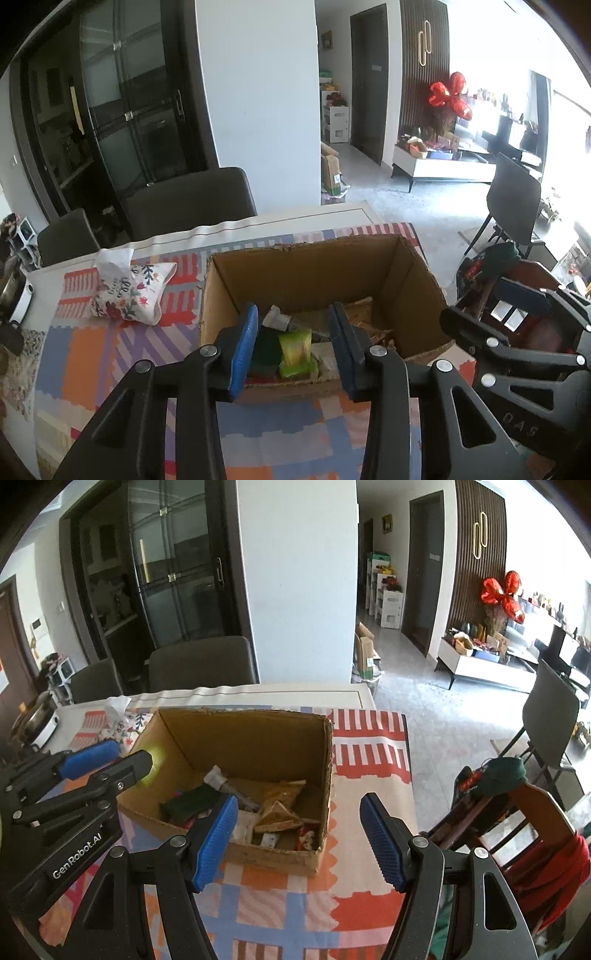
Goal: Organize snacks
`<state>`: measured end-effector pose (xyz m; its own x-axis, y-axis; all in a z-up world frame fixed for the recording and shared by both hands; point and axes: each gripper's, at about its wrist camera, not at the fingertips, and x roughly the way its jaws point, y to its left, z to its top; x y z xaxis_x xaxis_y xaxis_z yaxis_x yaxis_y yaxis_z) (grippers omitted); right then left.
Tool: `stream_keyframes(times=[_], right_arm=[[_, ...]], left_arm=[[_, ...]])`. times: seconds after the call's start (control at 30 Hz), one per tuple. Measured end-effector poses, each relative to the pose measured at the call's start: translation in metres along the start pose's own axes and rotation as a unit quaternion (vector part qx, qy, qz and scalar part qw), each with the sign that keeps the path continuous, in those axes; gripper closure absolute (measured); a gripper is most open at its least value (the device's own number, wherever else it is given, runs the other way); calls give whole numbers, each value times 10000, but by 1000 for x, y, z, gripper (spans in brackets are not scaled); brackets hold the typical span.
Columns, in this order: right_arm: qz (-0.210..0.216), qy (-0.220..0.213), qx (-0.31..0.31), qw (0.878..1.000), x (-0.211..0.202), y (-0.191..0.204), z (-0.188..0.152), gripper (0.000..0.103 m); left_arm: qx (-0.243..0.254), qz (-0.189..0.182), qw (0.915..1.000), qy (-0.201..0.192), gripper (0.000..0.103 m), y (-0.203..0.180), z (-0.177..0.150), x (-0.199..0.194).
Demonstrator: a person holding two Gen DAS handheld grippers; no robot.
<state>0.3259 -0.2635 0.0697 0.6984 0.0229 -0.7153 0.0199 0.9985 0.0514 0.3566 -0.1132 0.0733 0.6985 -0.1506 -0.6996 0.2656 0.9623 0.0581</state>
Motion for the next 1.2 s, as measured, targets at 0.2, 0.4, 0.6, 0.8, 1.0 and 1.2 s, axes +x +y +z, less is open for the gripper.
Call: stream_keyframes(times=[0.2,0.4,0.6,0.8,1.0,1.2], right_arm=[[83,-81,86,9999,-13,-1,-11,34],[38,-367,102,9993,-43,6,-38,24],[113,-670,54,9977,-79,16,-79,20],[98,-983,-71,9951,-115,25,-116,16],[71,-1246,-183,9920,-144,32,-150,13],[89,-1394,-343,9896,-164,37,-171,11]], left_arm=[[-26,143,9998,-143,53,3,-20,-21],[-153,184,9990,-371,41,9,-56,-57],[-199,395,9976,-540,31,13,-98,-94],[-321,363,9962,-719,22,12,-134,-130],[-265,559,9934,-966,16,4,-164,-161],[-451,694,9895,-1182,7,4,-186,-187]])
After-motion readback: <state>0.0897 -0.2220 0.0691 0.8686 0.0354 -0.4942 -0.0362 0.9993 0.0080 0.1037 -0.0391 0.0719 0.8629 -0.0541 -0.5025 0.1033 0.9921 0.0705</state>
